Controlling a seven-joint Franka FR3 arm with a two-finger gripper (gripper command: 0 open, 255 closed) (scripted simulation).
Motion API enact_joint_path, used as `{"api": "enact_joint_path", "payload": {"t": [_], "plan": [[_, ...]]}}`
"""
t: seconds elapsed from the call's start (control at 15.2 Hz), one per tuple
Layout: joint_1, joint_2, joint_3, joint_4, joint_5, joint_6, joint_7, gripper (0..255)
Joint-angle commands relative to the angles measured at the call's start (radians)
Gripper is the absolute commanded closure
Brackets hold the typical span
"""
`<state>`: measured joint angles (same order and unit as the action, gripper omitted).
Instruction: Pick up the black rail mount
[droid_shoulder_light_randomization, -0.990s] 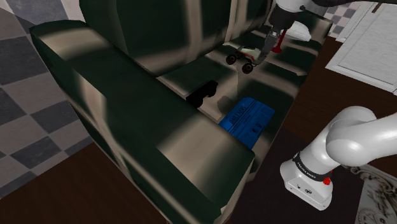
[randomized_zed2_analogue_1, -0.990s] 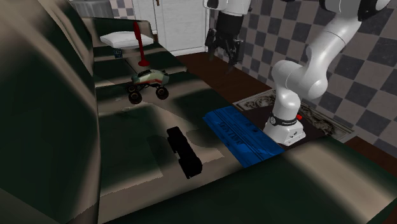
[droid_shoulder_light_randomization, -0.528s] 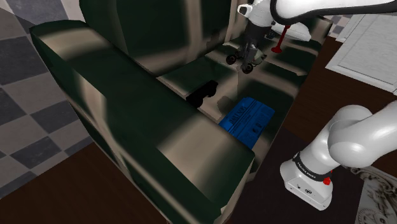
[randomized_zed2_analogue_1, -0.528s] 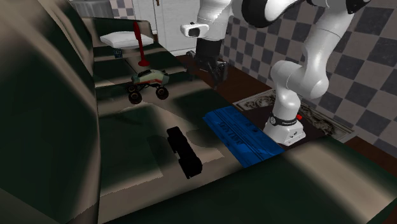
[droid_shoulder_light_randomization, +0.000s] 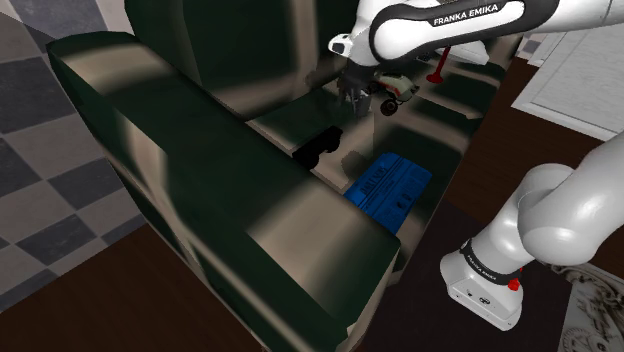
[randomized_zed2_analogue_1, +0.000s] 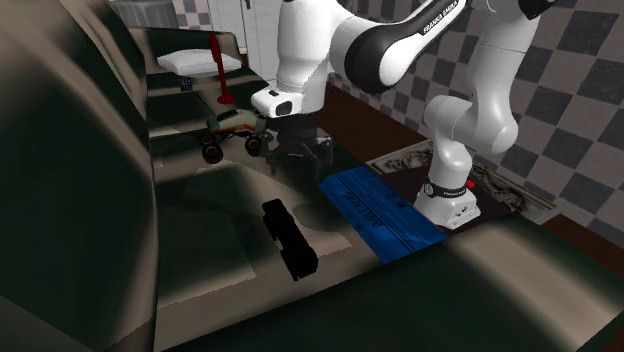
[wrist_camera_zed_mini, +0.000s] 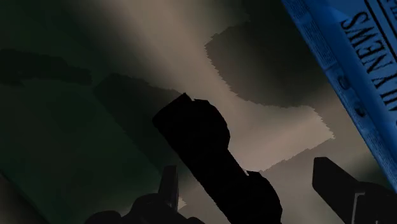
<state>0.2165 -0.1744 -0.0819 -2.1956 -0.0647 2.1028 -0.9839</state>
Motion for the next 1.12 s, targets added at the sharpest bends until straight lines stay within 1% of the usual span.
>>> {"api": "enact_joint_path", "payload": {"t": [0.0, 0.4, 0.86, 0.99, 1.06], "plan": [[0.019, 0.062, 0.003, 0.02, 0.008, 0.032, -0.09, 0], [0.06, 0.23, 0.033, 0.084, 0.024, 0.109, -0.322, 0], [0.058, 0.277, 0.034, 0.042, 0.024, 0.199, -0.32, 0], [0.058, 0.282, 0.034, 0.039, 0.024, 0.206, -0.32, 0], [0.058, 0.283, 0.034, 0.041, 0.024, 0.206, -0.32, 255]]}}
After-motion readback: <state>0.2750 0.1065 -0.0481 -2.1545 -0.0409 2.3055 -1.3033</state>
